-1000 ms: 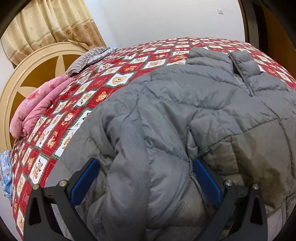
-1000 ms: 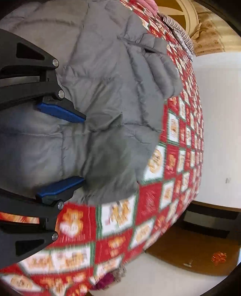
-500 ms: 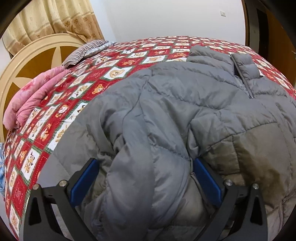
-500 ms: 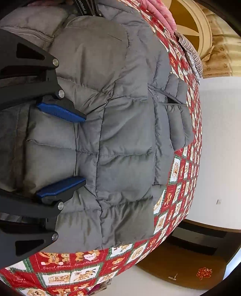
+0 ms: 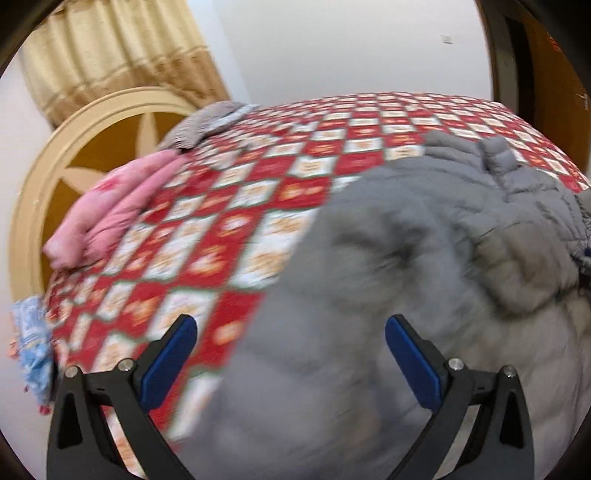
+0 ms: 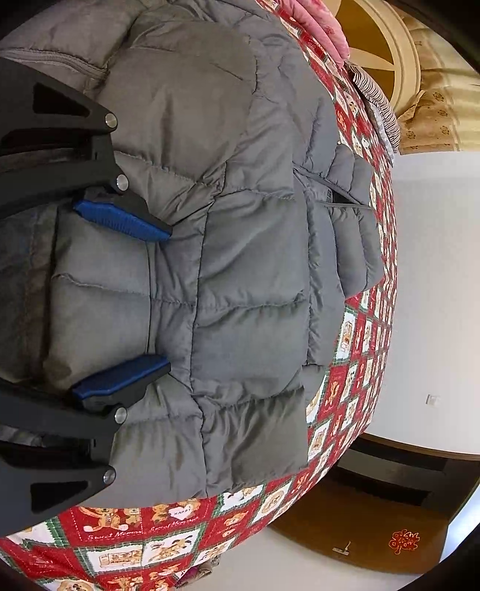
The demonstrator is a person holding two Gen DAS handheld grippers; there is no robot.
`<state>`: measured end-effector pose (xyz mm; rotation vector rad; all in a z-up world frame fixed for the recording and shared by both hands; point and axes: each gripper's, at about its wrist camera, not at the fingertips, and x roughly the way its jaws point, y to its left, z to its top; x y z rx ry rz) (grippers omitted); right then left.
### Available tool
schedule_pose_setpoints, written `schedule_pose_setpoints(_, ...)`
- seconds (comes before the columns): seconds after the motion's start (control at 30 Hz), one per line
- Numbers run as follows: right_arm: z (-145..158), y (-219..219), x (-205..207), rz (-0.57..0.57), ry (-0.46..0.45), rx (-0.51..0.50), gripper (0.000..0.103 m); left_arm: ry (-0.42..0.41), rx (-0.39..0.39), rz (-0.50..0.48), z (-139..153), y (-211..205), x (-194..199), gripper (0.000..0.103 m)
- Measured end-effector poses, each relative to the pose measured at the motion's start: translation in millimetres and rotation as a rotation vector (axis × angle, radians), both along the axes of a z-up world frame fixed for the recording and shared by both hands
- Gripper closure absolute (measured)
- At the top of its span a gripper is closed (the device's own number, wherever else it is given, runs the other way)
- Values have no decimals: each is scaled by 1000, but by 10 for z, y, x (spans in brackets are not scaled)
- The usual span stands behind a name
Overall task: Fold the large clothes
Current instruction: 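Reach the left tool to the other sleeve and close on its cuff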
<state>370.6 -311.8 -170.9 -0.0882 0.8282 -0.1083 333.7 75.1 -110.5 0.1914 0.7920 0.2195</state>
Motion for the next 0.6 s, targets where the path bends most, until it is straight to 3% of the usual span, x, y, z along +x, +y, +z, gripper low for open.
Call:
schedule_pose_setpoints(0.1, 7, -4, -11, -1, -4, -1, 37, 14, 3, 80, -9, 525, -391, 0)
schedule_pose_setpoints(0.27, 10, 23, -23, -6, -7, -19, 36, 78, -39, 164, -250, 966, -758, 0)
schedule_pose_setpoints(0.5, 12, 58, -61, -20, -12, -45, 33, 149, -312, 132, -561, 872, -902, 0)
schedule_pose_setpoints(0.57, 18, 68, -77, -28, -15, -57, 32, 181, -337, 109, -653, 773, -925, 3)
schedule_pose_setpoints(0.6, 18, 72, -83, -30, -17, -63, 31, 190, -319, 113, -722, 741, -916, 11)
